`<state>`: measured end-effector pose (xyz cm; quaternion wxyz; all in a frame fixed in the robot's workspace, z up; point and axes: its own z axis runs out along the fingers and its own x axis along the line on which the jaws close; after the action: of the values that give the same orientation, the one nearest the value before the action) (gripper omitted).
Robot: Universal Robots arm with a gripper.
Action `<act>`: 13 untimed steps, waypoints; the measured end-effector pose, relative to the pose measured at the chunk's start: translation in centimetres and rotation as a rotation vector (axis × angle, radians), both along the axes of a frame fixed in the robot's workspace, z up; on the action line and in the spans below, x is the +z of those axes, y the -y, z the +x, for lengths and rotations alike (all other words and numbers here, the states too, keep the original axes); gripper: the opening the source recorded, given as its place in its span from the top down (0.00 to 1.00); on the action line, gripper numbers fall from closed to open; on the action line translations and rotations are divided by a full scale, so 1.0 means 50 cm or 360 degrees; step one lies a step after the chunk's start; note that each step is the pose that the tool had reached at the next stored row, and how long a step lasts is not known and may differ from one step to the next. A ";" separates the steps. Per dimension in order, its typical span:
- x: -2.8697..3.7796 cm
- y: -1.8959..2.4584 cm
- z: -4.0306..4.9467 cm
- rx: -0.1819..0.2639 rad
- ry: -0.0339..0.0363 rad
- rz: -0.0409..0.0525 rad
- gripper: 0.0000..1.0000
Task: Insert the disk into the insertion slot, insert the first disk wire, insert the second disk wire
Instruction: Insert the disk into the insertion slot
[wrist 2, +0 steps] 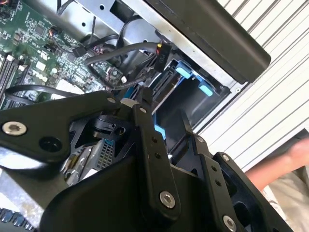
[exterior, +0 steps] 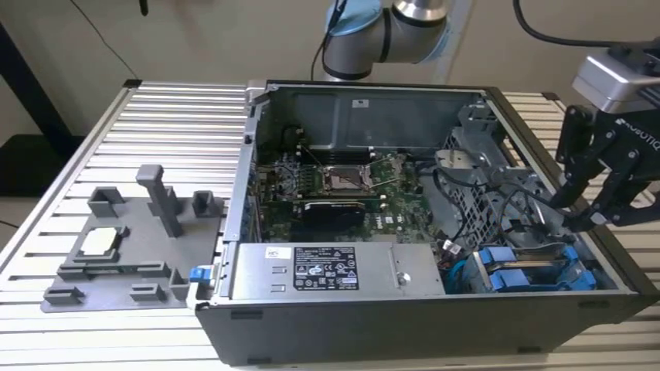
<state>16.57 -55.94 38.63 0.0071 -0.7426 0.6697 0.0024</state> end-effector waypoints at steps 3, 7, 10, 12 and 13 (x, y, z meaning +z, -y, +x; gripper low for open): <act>-0.003 -0.0013 0.007 0.0013 0.0001 0.0000 0.61; -0.006 -0.0024 0.018 0.0030 0.0002 0.0000 0.61; -0.009 -0.0036 0.027 0.0043 0.0002 0.0000 0.61; -0.012 -0.0052 0.031 0.0051 0.0002 0.0000 0.61; -0.013 -0.0059 0.034 0.0055 0.0002 0.0000 0.61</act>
<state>18.26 -55.65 37.97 0.0075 -0.7541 0.6567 0.0021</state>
